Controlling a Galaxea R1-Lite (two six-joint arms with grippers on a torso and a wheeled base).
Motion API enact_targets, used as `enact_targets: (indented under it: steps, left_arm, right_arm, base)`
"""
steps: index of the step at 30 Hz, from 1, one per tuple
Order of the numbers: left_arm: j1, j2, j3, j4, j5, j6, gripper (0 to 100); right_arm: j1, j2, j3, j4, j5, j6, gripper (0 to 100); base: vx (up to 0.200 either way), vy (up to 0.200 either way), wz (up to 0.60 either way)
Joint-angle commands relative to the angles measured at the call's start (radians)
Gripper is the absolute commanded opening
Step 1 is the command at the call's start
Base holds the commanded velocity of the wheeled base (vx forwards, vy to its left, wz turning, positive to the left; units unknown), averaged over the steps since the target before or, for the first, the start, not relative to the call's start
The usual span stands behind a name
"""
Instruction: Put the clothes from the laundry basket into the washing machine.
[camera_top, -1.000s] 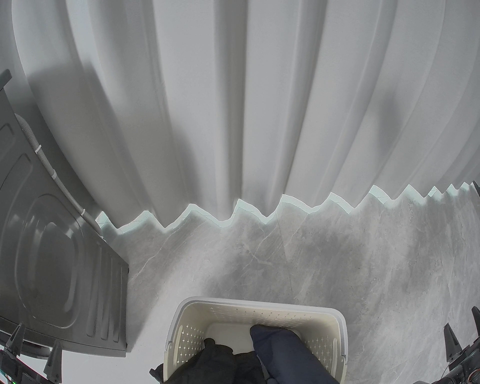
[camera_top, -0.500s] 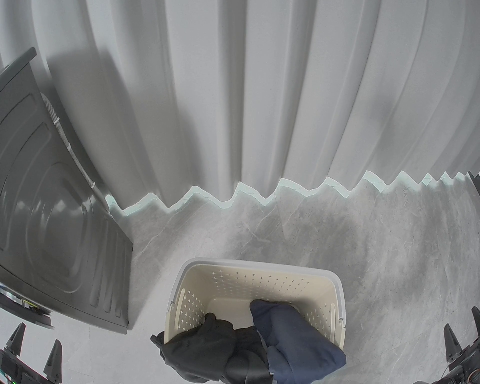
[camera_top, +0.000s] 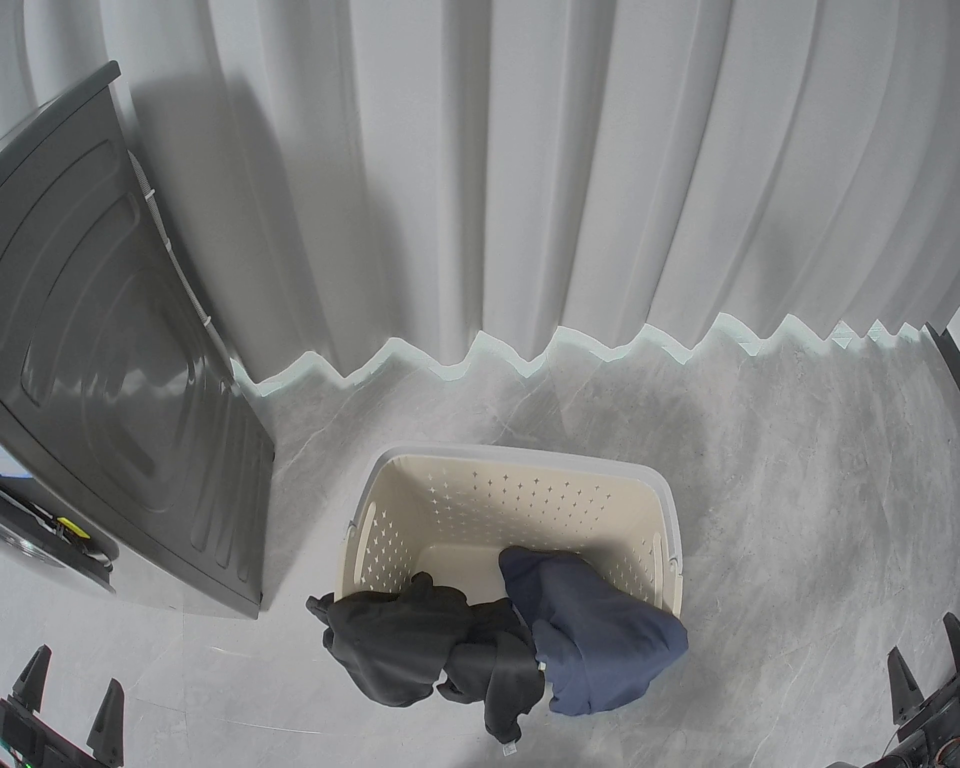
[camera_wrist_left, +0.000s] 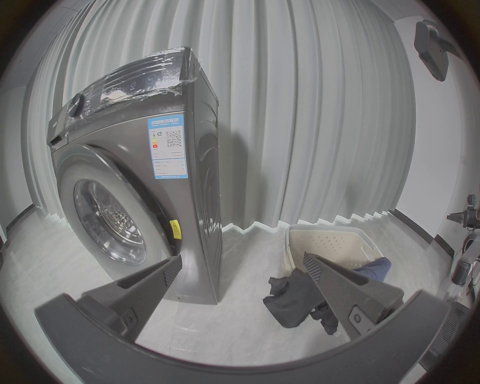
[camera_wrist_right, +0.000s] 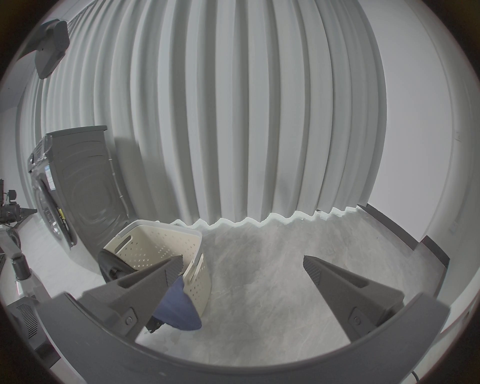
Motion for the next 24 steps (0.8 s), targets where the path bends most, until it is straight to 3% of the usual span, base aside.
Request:
enact_targets:
  steps: [1,8,17,24]
  left_arm:
    - [0.000,-0.013,0.016,0.000,0.001,0.000,100]
    - [0.000,-0.015,0.016,0.000,0.001,0.000,100]
    - [0.000,-0.015,0.016,0.000,-0.001,0.000,100]
    - [0.000,-0.013,0.016,0.001,-0.001,0.000,100]
  right_arm:
    - [0.001,-0.001,0.016,0.000,0.000,0.000,100]
    - [0.001,-0.001,0.016,0.000,0.000,0.000,100]
    - [0.001,-0.001,0.016,0.000,0.000,0.000,100]
    - [0.001,-0.001,0.016,0.002,0.000,-0.002,100]
  base:
    - [-0.200,0.000,0.00]
    - [-0.200,0.000,0.00]
    - [0.000,0.000,0.00]
    - [0.000,0.200,0.00]
